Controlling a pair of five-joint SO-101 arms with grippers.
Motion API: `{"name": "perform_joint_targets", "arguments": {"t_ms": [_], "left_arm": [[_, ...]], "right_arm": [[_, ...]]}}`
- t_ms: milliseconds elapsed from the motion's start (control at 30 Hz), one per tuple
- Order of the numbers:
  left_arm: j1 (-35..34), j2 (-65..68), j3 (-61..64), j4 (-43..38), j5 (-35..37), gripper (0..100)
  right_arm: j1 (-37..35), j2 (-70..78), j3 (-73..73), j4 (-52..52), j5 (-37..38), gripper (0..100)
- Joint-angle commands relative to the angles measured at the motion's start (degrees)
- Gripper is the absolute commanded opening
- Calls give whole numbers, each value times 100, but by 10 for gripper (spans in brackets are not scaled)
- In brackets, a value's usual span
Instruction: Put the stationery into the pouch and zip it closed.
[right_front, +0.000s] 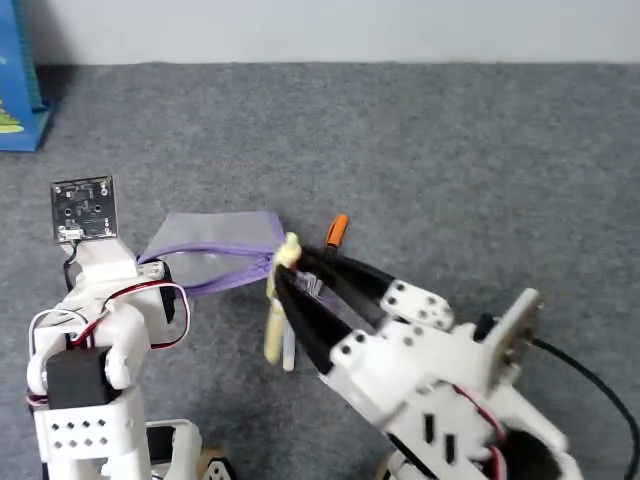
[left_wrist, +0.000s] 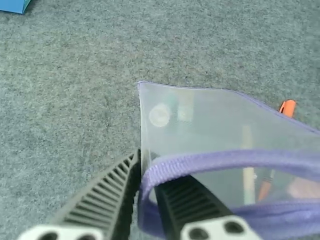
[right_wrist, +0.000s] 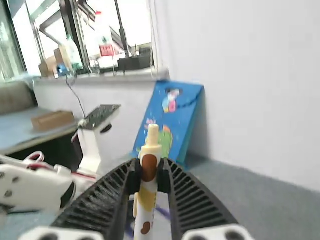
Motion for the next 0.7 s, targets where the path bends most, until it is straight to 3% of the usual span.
{"name": "perform_joint_targets", "arguments": {"t_ms": [0,233,533,667], "left_arm": [[26,-26,-31,9,18,10],[26,-26,-31,9,18,10],[26,-26,-31,9,18,10],[26,-26,-31,9,18,10]], "right_arm": [[-22,-31,607,-1798,79,8],[-22,-22,1723,-4242,888,8],[-4,180,2171,-4567,914,8],[4,752,2198,-5288,1020,8]]}}
